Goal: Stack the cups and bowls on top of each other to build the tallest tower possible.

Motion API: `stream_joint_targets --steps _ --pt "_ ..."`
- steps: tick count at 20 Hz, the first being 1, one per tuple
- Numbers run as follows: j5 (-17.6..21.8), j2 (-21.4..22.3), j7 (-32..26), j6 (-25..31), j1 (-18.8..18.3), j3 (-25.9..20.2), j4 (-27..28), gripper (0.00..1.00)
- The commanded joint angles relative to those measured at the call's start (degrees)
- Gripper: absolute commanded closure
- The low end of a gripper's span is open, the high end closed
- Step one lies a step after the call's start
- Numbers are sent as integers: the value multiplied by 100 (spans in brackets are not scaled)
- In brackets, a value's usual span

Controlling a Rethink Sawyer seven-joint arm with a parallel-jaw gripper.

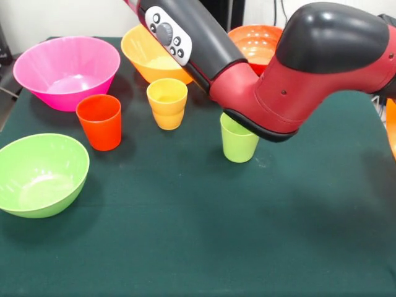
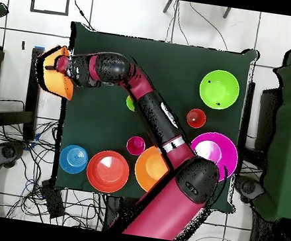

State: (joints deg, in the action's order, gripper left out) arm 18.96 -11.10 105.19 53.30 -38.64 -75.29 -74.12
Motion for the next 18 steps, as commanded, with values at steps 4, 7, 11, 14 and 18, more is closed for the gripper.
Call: stream_joint_targets --steps 4,7,11,14,18 --pt "-14 -168 -1917 694 -119 658 609 100" --pt "-23 -171 -1964 727 -122 678 628 100" --pt "-36 -185 -2025 806 -95 684 706 100" --pt "-50 -271 -2165 861 -89 644 786 100" --pt "-102 -490 -2426 952 -141 537 831 100"
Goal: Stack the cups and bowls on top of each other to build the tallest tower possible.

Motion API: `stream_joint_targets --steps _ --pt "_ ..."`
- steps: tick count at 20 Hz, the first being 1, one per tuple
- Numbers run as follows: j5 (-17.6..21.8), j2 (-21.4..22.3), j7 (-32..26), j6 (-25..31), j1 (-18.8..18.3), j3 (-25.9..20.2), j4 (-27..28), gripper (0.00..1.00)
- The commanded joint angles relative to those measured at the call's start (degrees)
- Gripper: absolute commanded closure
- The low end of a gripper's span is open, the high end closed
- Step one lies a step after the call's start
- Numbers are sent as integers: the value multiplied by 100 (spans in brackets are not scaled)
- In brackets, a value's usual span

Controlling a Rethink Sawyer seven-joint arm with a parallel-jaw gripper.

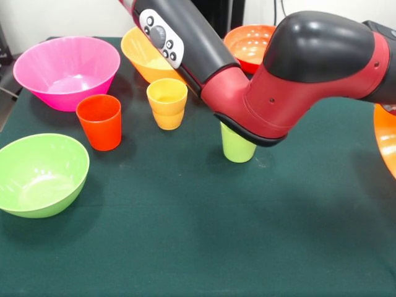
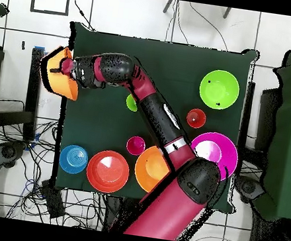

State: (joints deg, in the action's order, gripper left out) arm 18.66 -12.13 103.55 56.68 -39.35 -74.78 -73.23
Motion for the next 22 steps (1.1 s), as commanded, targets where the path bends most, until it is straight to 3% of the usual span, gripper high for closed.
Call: stream_joint_targets --steps 1,15,22 --pt "-84 -430 -2336 660 -76 471 767 100" --pt "-274 -660 -3075 1133 -50 506 1111 100" --pt "-354 -459 -2981 1259 -78 557 1046 100"
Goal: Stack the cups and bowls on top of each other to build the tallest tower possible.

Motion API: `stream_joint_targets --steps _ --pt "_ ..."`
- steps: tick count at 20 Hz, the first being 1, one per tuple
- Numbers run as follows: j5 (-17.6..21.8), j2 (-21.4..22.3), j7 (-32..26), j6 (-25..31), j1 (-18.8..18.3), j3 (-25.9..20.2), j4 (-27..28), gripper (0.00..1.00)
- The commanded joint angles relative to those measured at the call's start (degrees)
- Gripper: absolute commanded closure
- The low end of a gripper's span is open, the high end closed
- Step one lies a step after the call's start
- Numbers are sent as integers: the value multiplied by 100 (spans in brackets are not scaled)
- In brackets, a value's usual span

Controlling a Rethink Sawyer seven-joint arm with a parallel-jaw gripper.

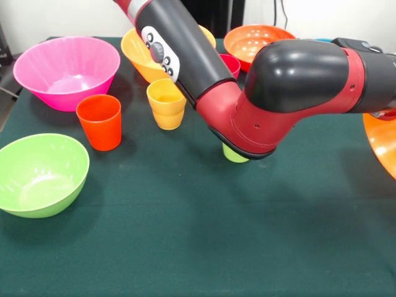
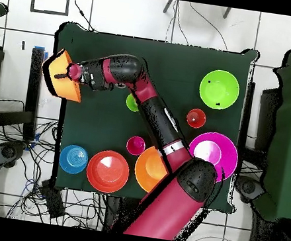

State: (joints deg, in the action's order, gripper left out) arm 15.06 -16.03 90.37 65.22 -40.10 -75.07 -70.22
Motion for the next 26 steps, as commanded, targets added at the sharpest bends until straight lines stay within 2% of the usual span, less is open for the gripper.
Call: stream_joint_targets --steps 1,26 --pt "20 -26 -1633 406 -19 598 715 100" --pt "153 143 -1985 1608 221 739 1762 100"
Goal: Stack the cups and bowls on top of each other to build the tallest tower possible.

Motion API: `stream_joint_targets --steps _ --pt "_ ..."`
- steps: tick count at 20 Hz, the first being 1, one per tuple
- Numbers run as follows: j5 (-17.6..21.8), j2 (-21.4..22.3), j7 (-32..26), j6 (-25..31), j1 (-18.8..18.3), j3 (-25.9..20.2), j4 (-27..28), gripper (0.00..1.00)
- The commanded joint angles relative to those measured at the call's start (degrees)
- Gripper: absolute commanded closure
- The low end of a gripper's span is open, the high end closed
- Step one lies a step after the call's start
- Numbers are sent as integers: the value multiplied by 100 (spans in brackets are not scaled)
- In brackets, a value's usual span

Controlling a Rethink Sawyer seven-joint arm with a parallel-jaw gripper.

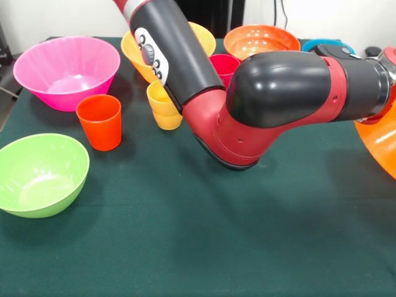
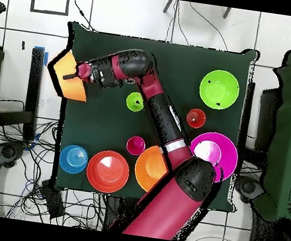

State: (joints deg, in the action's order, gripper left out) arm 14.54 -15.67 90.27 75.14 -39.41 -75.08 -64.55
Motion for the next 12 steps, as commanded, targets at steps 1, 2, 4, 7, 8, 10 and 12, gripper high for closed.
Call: stream_joint_targets --steps 1,2,4,7,8,10,12 --pt "218 109 -1969 622 150 737 1196 100" --pt "231 112 -1962 628 149 733 1197 100" --pt "258 124 -1961 645 155 726 1215 100" --pt "344 153 -2021 704 181 751 1283 100" --pt "373 154 -2089 751 201 757 1349 100" --pt "392 170 -2107 788 209 767 1369 100" --pt "417 197 -2117 819 213 784 1385 100"
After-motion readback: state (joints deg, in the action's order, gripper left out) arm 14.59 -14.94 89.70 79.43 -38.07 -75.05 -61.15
